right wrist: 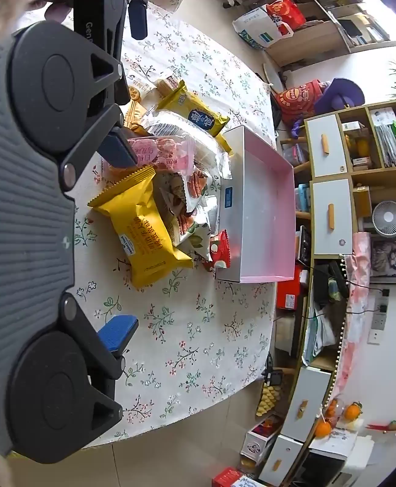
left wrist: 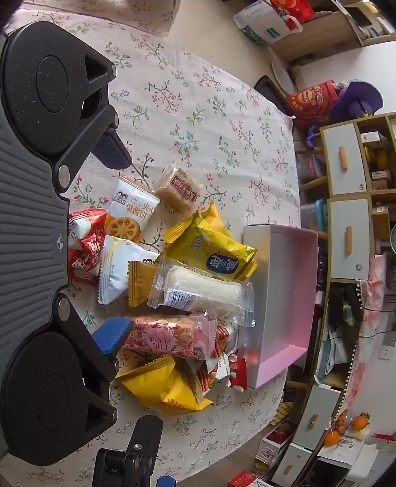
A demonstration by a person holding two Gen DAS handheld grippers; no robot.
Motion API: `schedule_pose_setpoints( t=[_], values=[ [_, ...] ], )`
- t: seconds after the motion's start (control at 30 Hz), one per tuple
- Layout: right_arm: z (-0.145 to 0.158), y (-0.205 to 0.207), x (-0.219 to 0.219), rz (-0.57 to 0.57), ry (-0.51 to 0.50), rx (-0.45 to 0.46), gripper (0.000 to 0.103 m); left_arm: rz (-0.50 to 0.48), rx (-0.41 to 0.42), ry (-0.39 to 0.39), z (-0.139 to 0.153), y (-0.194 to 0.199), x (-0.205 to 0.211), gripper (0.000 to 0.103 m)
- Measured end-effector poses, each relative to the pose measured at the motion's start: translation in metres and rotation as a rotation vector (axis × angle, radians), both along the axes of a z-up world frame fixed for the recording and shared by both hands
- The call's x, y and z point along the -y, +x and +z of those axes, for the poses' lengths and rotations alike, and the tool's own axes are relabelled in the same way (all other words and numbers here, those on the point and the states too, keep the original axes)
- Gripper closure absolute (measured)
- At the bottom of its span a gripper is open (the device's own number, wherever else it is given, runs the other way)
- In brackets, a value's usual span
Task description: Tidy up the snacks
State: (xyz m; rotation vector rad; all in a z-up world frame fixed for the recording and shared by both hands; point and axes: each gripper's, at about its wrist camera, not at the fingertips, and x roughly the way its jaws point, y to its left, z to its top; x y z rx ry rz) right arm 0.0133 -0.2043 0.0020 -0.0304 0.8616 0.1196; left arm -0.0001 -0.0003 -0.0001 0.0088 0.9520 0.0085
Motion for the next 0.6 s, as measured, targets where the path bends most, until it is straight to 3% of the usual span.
schedule_pose_setpoints(
  t=[0.6],
  values=[
    [0.0009, 0.0012, -0.0008, -0.004, -0.008, 0.004, 0.000, 0.013, 0.008, -0.016, 0.0045, 0.0003, -0.0052, 0.000]
  ],
)
